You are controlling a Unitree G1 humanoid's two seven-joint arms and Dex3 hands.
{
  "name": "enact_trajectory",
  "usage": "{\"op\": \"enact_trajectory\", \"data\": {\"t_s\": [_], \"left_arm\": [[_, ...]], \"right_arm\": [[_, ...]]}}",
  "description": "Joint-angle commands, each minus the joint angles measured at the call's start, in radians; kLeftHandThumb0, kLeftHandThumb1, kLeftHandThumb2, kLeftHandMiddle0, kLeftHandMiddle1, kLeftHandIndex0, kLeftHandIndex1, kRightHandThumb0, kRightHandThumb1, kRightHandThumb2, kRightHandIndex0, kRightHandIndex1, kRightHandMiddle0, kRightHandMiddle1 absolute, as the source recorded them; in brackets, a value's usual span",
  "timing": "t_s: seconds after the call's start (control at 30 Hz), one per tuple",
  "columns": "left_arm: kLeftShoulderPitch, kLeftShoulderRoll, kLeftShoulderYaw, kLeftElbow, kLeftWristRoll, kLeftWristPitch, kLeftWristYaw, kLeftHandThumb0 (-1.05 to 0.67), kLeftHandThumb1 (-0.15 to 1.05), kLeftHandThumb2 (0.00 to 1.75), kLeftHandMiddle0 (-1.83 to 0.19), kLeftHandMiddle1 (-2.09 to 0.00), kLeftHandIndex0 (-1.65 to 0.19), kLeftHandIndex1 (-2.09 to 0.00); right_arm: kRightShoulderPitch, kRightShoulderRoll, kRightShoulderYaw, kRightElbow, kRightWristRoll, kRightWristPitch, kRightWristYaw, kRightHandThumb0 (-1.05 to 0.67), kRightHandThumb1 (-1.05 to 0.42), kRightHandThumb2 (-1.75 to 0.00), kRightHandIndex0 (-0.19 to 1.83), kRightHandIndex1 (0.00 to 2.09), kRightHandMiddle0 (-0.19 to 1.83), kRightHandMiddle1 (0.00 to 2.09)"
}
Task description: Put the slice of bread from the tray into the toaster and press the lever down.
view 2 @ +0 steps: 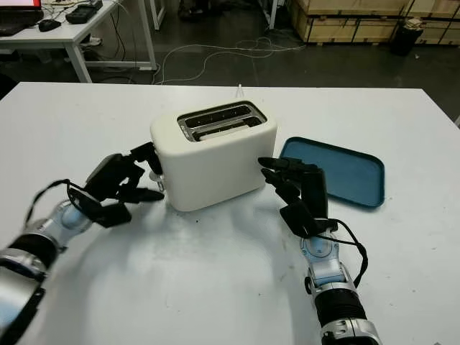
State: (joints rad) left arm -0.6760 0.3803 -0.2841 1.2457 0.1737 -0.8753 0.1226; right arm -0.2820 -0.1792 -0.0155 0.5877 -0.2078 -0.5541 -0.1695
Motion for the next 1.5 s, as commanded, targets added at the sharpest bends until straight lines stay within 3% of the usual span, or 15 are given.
{"op": "enact_trajectory", "data": {"t_s": [0.0, 0.17, 0.57, 0.7, 0.77, 0.83, 0.87, 0.9, 0.93, 0.97, 1.0, 1.13, 1.23, 1.47], "left_arm": [[0.111, -0.165, 0.002, 0.095, 0.009, 0.300, -0.177, -1.05, 0.75, 0.00, -1.55, -0.40, -1.57, -0.10], [0.125, -0.157, -0.030, 0.096, 0.029, 0.324, -0.192, -1.05, 0.68, 0.00, -1.57, -0.27, -1.57, -0.13], [0.099, -0.109, -0.066, 0.084, 0.060, 0.325, -0.180, -1.05, 0.72, 0.01, -1.57, -0.35, -1.57, -0.11], [0.076, -0.063, -0.051, 0.063, 0.040, 0.269, -0.194, -1.05, 0.77, 0.02, -1.57, -0.35, -1.57, -0.08], [0.062, -0.064, 0.044, 0.031, -0.087, 0.231, -0.289, -1.05, 0.77, 0.01, -1.57, -0.70, -1.57, -0.07], [0.048, -0.079, 0.091, 0.022, -0.138, 0.286, -0.326, -1.05, 0.75, 0.01, -1.57, -0.98, -1.57, -0.09], [0.043, -0.094, 0.060, 0.041, -0.096, 0.374, -0.308, -1.05, 0.73, 0.01, -1.57, -1.02, -1.57, -0.12], [0.041, -0.107, 0.028, 0.058, -0.057, 0.443, -0.296, -1.05, 0.64, 0.01, -1.55, -0.67, -1.57, -0.18], [0.048, -0.128, -0.007, 0.076, -0.020, 0.508, -0.300, -1.05, 0.60, 0.01, -1.56, -0.55, -1.57, -0.21], [0.056, -0.149, -0.032, 0.089, 0.001, 0.557, -0.313, -1.05, 0.54, 0.02, -1.57, -0.66, -1.57, -0.26], [0.062, -0.163, -0.043, 0.096, 0.007, 0.587, -0.326, -1.05, 0.50, 0.02, -1.57, -0.61, -1.57, -0.30], [0.073, -0.168, -0.048, 0.097, 0.006, 0.617, -0.340, -1.05, 0.48, 0.01, -1.57, -0.58, -1.57, -0.32], [0.066, -0.156, -0.060, 0.094, 0.021, 0.615, -0.332, -1.05, 0.49, 0.01, -1.57, -0.83, -1.57, -0.33], [0.067, -0.143, -0.063, 0.082, 0.017, 0.595, -0.334, -1.05, 0.50, 0.00, -1.57, -0.87, -1.57, -0.34]], "right_arm": [[0.002, -0.019, -0.010, 0.001, 0.009, 0.016, 0.011, -0.50, -0.92, -0.02, 0.96, 0.94, 1.20, 0.00], [-0.001, -0.024, -0.012, 0.008, 0.016, 0.012, 0.023, -0.49, -0.92, -0.03, 0.95, 0.94, 1.19, 0.00], [-0.005, -0.015, -0.011, 0.001, 0.022, 0.023, 0.035, -0.51, -0.92, -0.03, 0.98, 0.97, 1.21, 0.01], [-0.003, -0.019, -0.012, -0.001, 0.021, 0.022, 0.036, -0.51, -0.92, -0.03, 0.98, 0.98, 1.21, 0.01], [-0.003, -0.017, -0.012, -0.001, 0.019, 0.024, 0.034, -0.51, -0.92, -0.03, 0.97, 0.99, 1.21, 0.01], [-0.002, -0.016, -0.011, -0.003, 0.018, 0.019, 0.035, -0.51, -0.92, -0.03, 0.97, 0.99, 1.21, 0.01], [-0.002, -0.015, -0.010, -0.002, 0.016, 0.019, 0.034, -0.51, -0.92, -0.03, 0.97, 0.99, 1.21, 0.01], [-0.001, -0.015, -0.010, -0.002, 0.014, 0.019, 0.033, -0.51, -0.92, -0.03, 0.97, 0.99, 1.21, 0.01], [0.000, -0.016, -0.011, -0.004, 0.012, 0.022, 0.030, -0.51, -0.92, -0.04, 0.97, 0.99, 1.21, 0.01], [0.002, -0.018, -0.012, -0.007, 0.009, 0.025, 0.027, -0.51, -0.92, -0.03, 0.96, 0.99, 1.21, 0.01], [0.003, -0.021, -0.013, -0.010, 0.007, 0.028, 0.025, -0.50, -0.92, -0.03, 0.96, 0.99, 1.20, 0.00], [0.001, -0.028, -0.015, 0.001, 0.011, 0.016, 0.031, -0.47, -0.92, -0.02, 0.94, 0.99, 1.19, 0.00], [0.002, -0.020, -0.013, 0.004, 0.021, 0.014, 0.040, -0.49, -0.92, -0.03, 0.94, 0.99, 1.20, 0.01], [0.006, -0.015, -0.010, -0.006, 0.014, 0.026, 0.033, -0.50, -0.92, -0.03, 0.95, 0.99, 1.21, 0.01]]}}
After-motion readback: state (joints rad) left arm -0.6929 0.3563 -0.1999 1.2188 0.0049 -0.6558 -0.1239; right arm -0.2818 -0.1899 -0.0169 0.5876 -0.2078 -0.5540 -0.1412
